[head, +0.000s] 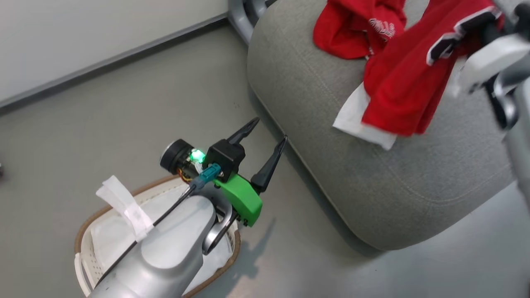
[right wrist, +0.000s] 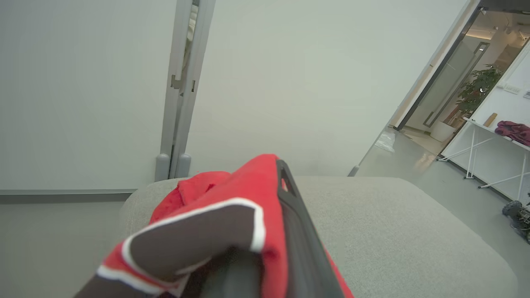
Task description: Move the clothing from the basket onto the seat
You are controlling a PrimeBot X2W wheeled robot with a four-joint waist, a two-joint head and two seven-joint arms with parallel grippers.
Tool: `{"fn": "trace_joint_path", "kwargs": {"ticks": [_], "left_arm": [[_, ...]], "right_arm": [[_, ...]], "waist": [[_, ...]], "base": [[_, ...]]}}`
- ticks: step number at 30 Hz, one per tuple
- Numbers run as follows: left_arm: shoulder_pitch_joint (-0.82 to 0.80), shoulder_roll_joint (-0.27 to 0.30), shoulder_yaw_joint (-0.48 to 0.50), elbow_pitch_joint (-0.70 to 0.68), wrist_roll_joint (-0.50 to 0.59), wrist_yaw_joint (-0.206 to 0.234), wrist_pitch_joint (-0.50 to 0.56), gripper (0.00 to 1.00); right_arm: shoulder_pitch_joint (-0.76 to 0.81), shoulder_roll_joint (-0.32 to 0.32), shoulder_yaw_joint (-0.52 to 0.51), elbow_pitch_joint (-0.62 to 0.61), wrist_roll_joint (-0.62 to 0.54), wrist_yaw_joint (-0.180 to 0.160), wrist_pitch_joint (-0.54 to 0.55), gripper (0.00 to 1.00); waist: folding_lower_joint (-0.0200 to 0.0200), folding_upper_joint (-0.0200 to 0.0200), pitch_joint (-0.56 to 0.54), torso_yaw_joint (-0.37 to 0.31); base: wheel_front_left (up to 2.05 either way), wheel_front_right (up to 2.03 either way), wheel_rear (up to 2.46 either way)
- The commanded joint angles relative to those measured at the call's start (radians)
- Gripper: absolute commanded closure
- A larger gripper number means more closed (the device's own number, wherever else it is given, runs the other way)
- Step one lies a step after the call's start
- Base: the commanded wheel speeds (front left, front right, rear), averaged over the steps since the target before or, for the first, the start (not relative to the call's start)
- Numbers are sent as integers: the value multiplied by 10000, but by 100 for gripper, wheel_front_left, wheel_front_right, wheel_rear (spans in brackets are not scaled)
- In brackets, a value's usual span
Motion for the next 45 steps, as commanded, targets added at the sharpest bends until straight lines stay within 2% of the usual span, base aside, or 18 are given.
{"fn": "trace_joint_path", "kwargs": {"ticks": [1, 8, 14, 18, 27, 38, 39, 41, 42, 43, 45], "left_arm": [[-207, 141, 32, -125, 75, 73, 62, 0], [-710, 435, -95, -1040, 434, 303, 390, 0], [-1080, 696, -231, -2012, 847, 571, 742, 0], [-1140, 849, -310, -2544, 1018, 705, 989, 0], [-1071, 1152, -435, -3070, 1091, 846, 1170, 0], [-855, 1387, -475, -3240, 947, 951, 1287, 0], [-829, 1403, -462, -3229, 910, 973, 1278, 0], [-778, 1448, -432, -3212, 886, 1001, 1312, 0], [-763, 1472, -422, -3204, 865, 1004, 1320, 0], [-751, 1504, -406, -3199, 840, 1013, 1328, 0], [-727, 1543, -381, -3164, 774, 1010, 1328, 0]], "right_arm": [[-562, -338, -127, 130, -76, -14, 98, 100], [-2786, -1647, -692, 558, -210, -14, 821, 100], [-3991, -2737, -1242, 985, -324, -14, 1360, 100], [-4176, -3036, -1776, 1510, -471, -14, 1390, 100], [-3426, -2624, -3088, 3066, -869, -14, 841, 100], [-2757, -1831, -3370, 4504, -1770, -14, 323, 100], [-2735, -1745, -3374, 4587, -1823, -14, 286, 90], [-2673, -1618, -3362, 4732, -1898, -14, 192, 55], [-2655, -1550, -3354, 4780, -1904, -14, 121, 24], [-2618, -1485, -3335, 4849, -1923, -14, 63, 0], [-2561, -1418, -3276, 4978, -1965, -14, -22, 0]], "waist": [[-1, -1, 872, 708], [-1, -1, 2082, 1548], [-1, -1, 3175, 2196], [-1, -1, 3777, 2491], [-1, -1, 4368, 2756], [-1, -1, 4309, 2676], [-1, -1, 4272, 2626], [-1, -1, 4201, 2526], [-1, -1, 4160, 2482], [-1, -1, 4103, 2430], [-1, -1, 3977, 2338]], "base": [[0, 0, 0], [0, 0, 0], [0, 0, 0], [0, 0, 0], [0, 0, 0], [0, 0, 0], [0, 0, 0], [0, 0, 0], [0, 0, 0], [0, 0, 0], [0, 0, 0]]}}
